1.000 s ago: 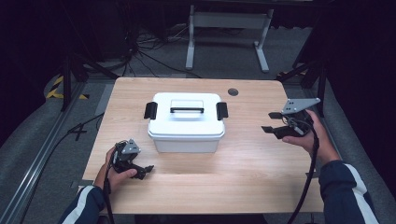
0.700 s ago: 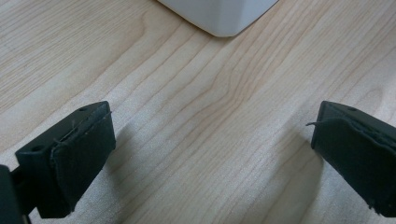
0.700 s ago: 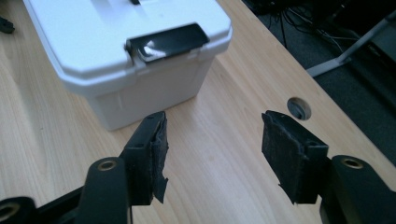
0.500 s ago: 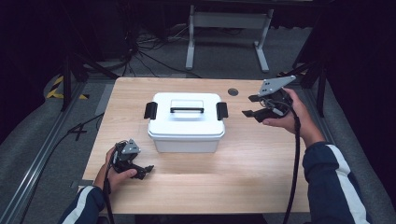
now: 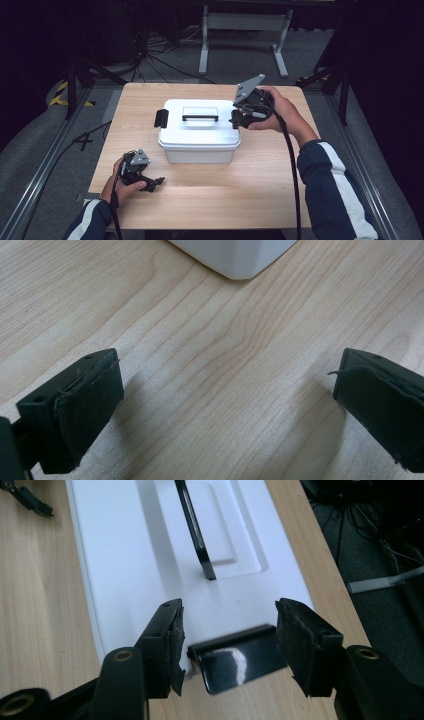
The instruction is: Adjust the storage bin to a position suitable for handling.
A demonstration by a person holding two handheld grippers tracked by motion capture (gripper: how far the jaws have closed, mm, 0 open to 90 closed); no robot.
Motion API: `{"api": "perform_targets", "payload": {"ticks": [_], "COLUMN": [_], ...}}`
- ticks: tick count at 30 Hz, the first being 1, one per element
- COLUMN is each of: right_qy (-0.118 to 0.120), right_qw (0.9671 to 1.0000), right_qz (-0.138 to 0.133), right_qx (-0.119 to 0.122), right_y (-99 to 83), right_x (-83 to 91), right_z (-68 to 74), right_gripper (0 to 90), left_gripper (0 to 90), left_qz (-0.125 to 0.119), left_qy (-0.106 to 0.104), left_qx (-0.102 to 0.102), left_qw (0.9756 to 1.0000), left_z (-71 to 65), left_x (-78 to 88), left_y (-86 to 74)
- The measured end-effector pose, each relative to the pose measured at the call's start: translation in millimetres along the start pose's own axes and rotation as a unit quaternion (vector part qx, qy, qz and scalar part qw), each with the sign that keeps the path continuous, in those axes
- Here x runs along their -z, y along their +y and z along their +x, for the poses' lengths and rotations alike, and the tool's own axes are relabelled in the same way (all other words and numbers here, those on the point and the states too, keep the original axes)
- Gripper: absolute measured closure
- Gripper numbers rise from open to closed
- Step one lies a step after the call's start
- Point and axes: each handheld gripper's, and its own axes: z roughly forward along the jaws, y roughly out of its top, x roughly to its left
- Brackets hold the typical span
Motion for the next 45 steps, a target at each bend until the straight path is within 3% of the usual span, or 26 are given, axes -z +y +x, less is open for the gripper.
{"api": "perform_targets", "payload": {"ticks": [7,9,15,21,27,45], "right_qy": [0.016,0.011,0.016,0.011,0.013,0.015], "right_qw": [0.9984,0.9977,0.9964,0.9957,0.9957,0.9948], "right_qz": [0.038,0.045,0.063,0.061,0.059,0.041], "right_qx": [0.040,0.049,0.055,0.070,0.070,0.092], "right_y": [26.9,32.4,46.0,55.0,59.1,58.2], "right_x": [-23.4,-29.5,-45.0,-56.3,-68.7,-70.2], "right_z": [7.2,7.1,8.5,11.5,14.3,14.2], "right_gripper": [47.5,48.2,53.9,65.3,80.0,83.9], "left_gripper": [0.2,0.2,0.2,0.2,0.2,0.2], "left_qz": [0.000,0.000,0.000,0.000,0.000,0.000], "left_qy": [0.000,0.000,0.000,0.000,0.000,0.000], "left_qx": [0.000,0.000,-0.001,0.000,0.000,0.000], "left_qw": [1.0000,1.0000,1.0000,1.0000,1.0000,1.0000], "left_z": [0.0,0.0,0.1,0.0,0.0,0.1], "left_x": [0.0,0.0,0.1,0.0,0.0,0.0], "left_y": [0.0,0.0,0.0,0.0,0.0,0.0]}}
